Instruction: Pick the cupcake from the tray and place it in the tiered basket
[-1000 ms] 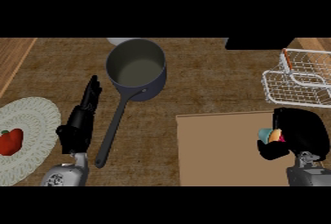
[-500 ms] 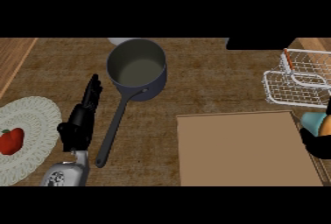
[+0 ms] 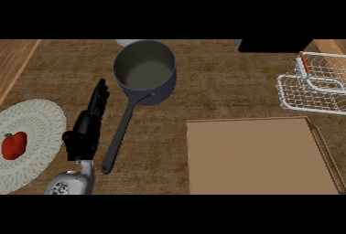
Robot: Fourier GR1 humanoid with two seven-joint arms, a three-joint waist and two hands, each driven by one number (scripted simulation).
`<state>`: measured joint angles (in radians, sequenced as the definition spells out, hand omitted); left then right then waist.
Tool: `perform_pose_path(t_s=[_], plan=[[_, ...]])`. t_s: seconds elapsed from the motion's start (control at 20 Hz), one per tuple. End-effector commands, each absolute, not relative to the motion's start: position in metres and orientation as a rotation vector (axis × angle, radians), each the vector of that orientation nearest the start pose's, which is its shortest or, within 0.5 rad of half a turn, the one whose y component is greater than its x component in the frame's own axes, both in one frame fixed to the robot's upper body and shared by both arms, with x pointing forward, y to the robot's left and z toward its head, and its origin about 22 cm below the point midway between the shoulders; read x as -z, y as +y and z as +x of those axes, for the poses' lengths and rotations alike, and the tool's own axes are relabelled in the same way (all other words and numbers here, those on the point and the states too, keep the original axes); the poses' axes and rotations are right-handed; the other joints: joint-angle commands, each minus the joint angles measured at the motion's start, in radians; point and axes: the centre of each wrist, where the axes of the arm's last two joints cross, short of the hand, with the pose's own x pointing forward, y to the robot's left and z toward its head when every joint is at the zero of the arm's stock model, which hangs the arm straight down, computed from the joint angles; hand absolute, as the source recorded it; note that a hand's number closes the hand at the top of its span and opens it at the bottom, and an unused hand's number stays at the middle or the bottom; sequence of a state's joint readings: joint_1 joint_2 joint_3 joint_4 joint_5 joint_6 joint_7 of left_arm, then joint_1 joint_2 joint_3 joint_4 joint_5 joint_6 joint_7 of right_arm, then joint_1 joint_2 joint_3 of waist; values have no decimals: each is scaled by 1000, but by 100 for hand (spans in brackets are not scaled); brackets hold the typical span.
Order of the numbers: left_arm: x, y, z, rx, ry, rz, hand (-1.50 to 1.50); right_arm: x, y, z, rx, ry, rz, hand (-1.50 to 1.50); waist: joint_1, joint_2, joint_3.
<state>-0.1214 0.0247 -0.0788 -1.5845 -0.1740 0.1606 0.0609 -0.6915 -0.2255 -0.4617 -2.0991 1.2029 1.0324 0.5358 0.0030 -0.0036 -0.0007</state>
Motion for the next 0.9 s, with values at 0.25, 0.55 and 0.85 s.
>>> perform_pose_path(t_s=[0.25, 0.55, 0.85], plan=[[-49, 202, 276, 105, -1664, 190, 0, -305, -315, 292, -604, -1101, -1300, 150, 4, 5, 1], [-36, 208, 270, 118, -1663, 203, 0, -284, -324, 324, -598, -1039, -1361, 150, 5, 5, 1], [-33, 206, 258, 112, -1676, 179, 0, -274, -369, 338, -662, -1001, -1429, 150, 6, 5, 1]])
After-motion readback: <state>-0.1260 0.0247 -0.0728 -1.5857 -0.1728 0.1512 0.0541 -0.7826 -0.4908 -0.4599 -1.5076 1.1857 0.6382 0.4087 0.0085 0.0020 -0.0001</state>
